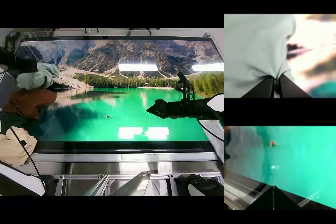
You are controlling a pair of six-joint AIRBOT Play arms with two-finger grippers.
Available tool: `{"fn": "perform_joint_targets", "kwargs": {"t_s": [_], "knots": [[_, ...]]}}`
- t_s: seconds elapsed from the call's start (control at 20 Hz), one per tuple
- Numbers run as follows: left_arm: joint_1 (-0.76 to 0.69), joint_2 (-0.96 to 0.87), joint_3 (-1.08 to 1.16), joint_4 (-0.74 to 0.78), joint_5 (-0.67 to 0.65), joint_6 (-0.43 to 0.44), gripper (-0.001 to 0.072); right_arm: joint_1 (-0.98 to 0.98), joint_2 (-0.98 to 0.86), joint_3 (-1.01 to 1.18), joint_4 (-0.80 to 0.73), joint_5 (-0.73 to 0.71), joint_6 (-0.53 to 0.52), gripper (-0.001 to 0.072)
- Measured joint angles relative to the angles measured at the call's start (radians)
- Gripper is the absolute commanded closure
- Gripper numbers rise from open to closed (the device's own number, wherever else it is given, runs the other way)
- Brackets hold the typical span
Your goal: Fold the shirts.
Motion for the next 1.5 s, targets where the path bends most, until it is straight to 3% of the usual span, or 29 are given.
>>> {"fn": "perform_joint_targets", "kwargs": {"t_s": [0.15,0.35,0.4,0.45,0.65,0.7,0.75,0.8,1.1,1.35,1.5], "knots": [[-0.09,0.162,0.01,-0.221,-0.015,0.006,0.0684,0.0,0.0,0.0,0.0,0.006,-0.002,0.069],[-0.22,0.33,-0.074,-0.348,-0.052,-0.031,0.0679,0.0,0.0,0.0,0.0,0.056,-0.057,0.0689],[-0.254,0.365,-0.114,-0.364,-0.061,-0.036,0.0458,0.0,0.0,0.0,0.0,0.071,-0.068,0.0689],[-0.283,0.392,-0.156,-0.367,-0.065,-0.041,0.0371,0.0,0.0,0.0,0.0,0.085,-0.075,0.0684],[-0.373,0.454,-0.33,-0.32,-0.077,-0.051,0.0371,-0.002,0.0,0.0,-0.001,0.142,-0.091,0.0678],[-0.386,0.461,-0.375,-0.301,-0.08,-0.052,0.0372,-0.005,0.0,0.0,-0.001,0.154,-0.091,0.0549],[-0.394,0.466,-0.418,-0.284,-0.085,-0.055,0.0372,-0.008,0.0,0.0,-0.001,0.164,-0.092,0.0282],[-0.397,0.469,-0.458,-0.269,-0.089,-0.054,0.0372,-0.01,0.0,0.0,-0.001,0.172,-0.095,0.0193],[-0.312,0.471,-0.698,-0.191,-0.037,-0.055,0.0371,-0.019,-0.027,0.0,-0.007,0.088,-0.097,0.0208],[-0.18,0.383,-0.843,-0.193,0.026,-0.055,0.0371,-0.094,-0.183,0.004,-0.007,0.002,-0.101,0.0209],[-0.136,0.285,-0.871,-0.266,0.034,-0.021,0.0371,-0.112,-0.295,0.005,0.02,-0.008,-0.177,0.0209]]}}
